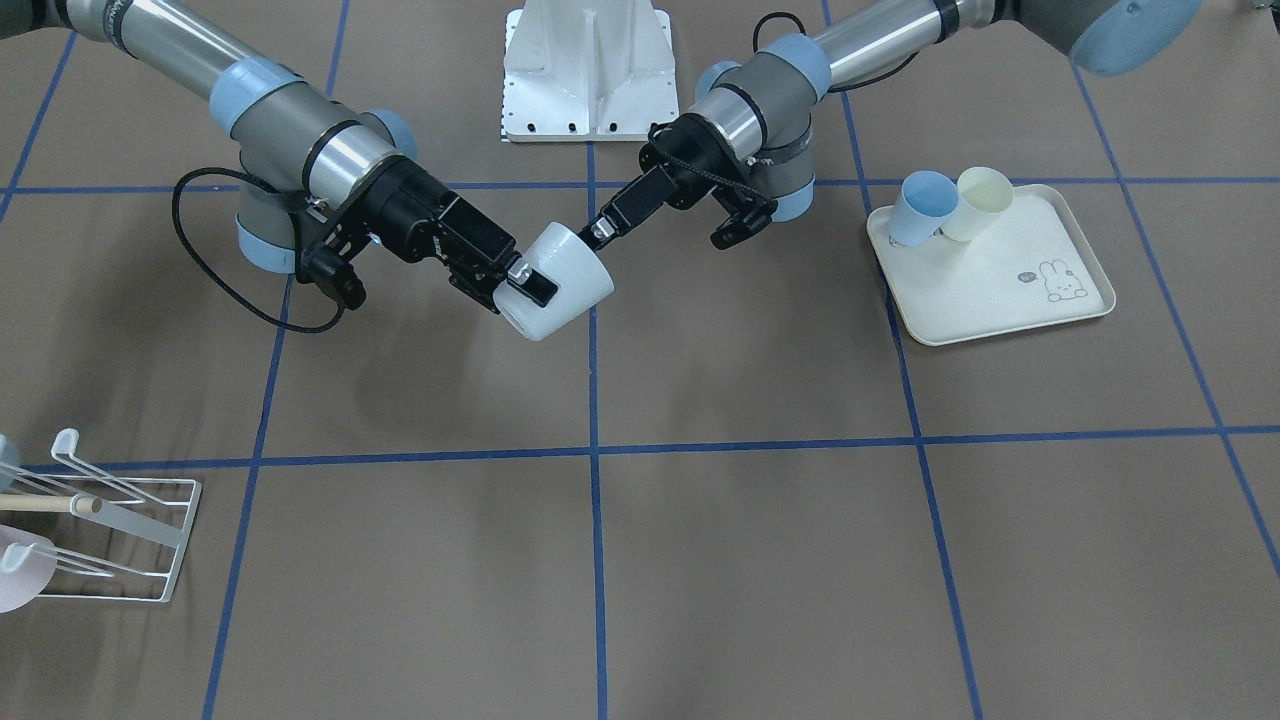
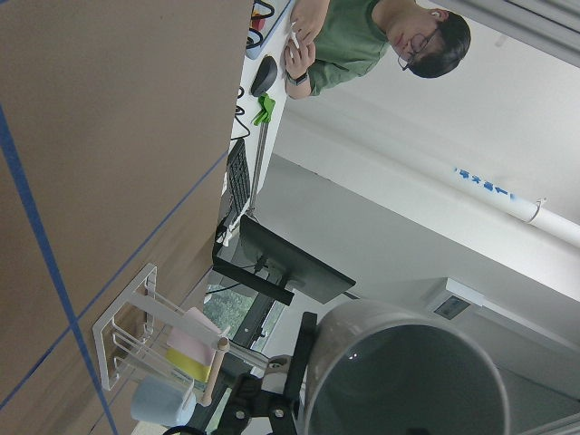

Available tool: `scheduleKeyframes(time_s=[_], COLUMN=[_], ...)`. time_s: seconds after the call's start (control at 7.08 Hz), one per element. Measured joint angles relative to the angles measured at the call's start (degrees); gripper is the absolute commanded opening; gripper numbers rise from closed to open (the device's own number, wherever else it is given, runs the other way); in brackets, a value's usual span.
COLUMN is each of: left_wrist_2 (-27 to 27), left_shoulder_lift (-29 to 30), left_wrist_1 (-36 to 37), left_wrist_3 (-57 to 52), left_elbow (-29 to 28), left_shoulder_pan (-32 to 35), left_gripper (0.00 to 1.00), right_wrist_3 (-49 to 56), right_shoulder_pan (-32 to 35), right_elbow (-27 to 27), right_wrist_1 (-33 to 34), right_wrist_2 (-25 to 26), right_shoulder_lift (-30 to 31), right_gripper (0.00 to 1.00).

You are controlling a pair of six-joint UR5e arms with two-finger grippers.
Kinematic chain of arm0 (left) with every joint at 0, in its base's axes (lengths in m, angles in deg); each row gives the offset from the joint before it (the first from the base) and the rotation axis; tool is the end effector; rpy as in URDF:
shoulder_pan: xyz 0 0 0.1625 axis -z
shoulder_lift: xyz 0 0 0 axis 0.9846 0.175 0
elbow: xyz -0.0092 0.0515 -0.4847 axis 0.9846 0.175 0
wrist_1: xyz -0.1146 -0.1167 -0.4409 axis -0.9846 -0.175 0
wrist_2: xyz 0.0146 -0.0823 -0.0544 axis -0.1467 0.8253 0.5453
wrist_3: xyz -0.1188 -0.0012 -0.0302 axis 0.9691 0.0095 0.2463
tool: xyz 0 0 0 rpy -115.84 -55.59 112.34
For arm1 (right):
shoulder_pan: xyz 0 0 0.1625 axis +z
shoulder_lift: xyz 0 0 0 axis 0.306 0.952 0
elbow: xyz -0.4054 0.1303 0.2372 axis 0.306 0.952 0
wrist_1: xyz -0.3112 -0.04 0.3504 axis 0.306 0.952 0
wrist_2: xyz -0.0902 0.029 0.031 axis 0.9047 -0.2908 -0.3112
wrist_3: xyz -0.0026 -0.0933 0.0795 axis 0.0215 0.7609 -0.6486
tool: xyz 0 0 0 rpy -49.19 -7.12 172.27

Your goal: Transfer IKEA cup to right arm and place on rack

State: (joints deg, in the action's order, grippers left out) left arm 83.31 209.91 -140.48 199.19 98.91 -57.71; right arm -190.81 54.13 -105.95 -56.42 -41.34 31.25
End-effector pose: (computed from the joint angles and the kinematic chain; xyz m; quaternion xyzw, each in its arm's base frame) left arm 0.6080 -0.4457 0.2098 -0.0592 0.8610 -0.4071 0.2992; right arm -0.5000 -0.5478 0.2653 0.1049 -0.8266 0.3185 0.4519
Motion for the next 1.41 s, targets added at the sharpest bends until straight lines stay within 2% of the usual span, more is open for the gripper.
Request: scheduleKeyframes(time_s=[0.28, 0.56, 0.85, 1.27, 1.41], left_wrist_2=[0.4, 2.9, 8.2, 19.5, 23.4], left_shoulder_lift=[-0.5, -1.1, -1.3, -2.0, -2.2], left_wrist_1=[0.0, 1.6, 7.6, 18.9, 22.2], left_wrist_3=[-5.1, -14.9, -21.1, -22.2, -23.0], left_elbow=[1.8, 2.8, 3.3, 4.3, 4.4], left_shoulder_pan=[0.8, 2.2, 6.3, 15.5, 18.5], left_gripper=[1.0, 1.0, 1.0, 1.0, 1.0], right_wrist_3=[4.3, 14.6, 25.4, 35.7, 38.3], right_shoulder_pan=[4.4, 7.9, 8.8, 8.9, 8.9], right_elbow=[-0.2, -2.3, -7.3, -20.0, -22.2], right_wrist_1=[4.3, 10.2, 23.1, 49.9, 53.8], right_wrist_2=[0.3, 3.0, 12.2, 27.4, 31.7], right_shoulder_lift=[0.5, 3.9, 7.0, 13.6, 17.8], right_gripper=[0.0, 0.0, 0.0, 0.0, 0.0])
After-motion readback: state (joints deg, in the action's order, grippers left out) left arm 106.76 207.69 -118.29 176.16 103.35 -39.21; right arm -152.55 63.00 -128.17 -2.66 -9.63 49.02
